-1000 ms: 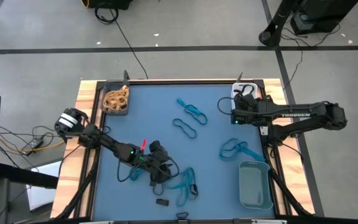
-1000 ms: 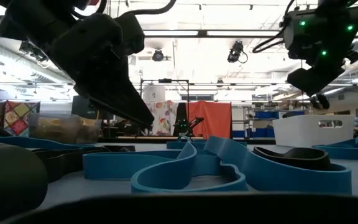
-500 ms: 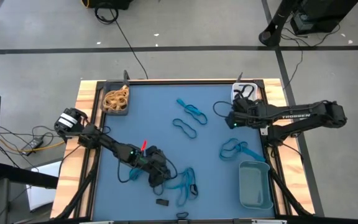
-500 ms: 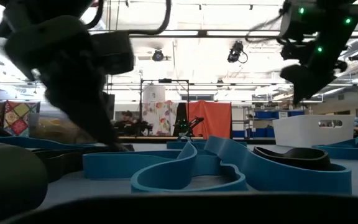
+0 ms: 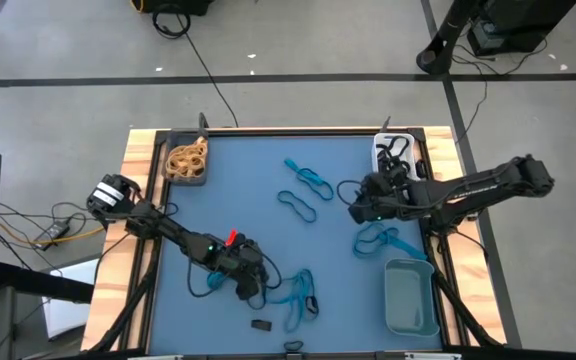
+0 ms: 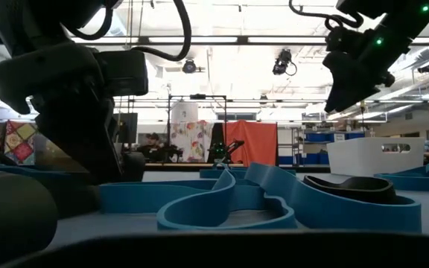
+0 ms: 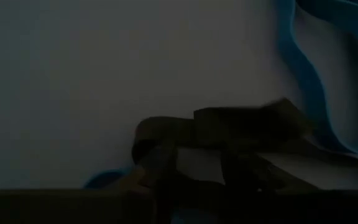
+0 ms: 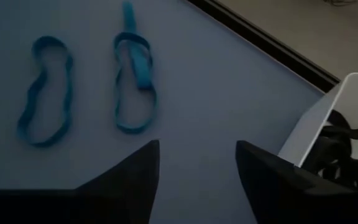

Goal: Sort rubber bands into baskets
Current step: Put the black rubber band into the white bin

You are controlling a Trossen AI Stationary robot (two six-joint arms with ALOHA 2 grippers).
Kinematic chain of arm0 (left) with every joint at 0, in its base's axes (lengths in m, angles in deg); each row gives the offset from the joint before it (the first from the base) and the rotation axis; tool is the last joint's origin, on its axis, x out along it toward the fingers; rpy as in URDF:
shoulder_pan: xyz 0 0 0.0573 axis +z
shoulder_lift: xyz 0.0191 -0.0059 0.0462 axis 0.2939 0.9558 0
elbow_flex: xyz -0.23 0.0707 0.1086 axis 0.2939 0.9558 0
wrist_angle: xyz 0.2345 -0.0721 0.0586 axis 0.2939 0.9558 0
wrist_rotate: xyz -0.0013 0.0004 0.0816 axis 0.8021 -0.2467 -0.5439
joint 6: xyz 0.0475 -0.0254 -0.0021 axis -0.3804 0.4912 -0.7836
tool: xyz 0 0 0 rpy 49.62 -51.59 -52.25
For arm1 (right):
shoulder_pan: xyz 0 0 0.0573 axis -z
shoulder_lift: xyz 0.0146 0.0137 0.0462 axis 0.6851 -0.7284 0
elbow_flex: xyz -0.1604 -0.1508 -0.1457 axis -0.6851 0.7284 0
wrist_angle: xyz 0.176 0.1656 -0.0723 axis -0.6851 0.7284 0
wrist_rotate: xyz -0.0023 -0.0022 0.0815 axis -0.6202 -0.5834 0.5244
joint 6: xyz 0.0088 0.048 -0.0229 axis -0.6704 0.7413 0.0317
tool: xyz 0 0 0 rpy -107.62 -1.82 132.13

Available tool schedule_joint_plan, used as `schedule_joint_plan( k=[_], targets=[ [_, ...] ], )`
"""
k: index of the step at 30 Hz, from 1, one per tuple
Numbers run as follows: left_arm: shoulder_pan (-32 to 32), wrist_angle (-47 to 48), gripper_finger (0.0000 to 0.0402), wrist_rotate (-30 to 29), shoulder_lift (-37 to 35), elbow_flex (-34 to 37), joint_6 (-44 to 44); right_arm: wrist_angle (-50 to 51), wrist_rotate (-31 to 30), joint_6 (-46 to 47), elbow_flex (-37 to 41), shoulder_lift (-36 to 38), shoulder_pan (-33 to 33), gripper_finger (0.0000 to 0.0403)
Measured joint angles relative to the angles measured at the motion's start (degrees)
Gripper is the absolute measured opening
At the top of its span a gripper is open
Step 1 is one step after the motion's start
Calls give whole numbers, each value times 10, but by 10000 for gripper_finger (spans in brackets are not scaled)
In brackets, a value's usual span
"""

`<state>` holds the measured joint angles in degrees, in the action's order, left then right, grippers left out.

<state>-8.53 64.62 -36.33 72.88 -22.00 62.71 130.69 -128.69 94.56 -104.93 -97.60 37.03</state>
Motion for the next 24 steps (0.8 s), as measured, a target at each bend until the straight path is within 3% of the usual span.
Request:
schedule_joint_plan(
  k=[9, 14, 19, 24],
  targets=[
    [0, -14, 9, -18, 1, -1, -42, -42, -2, 5, 0, -40, -21, 194],
    [0, -13, 4, -36, 1, -27, -73, -119, 32, -18, 0, -75, -32, 176],
    [1, -7, 2, -43, 1, -70, -118, -268, 89, -95, 0, -144, -58, 160],
    [3, 94, 9, -58, 1, -109, -114, -381, 126, -152, 0, -220, -71, 154]
  ],
)
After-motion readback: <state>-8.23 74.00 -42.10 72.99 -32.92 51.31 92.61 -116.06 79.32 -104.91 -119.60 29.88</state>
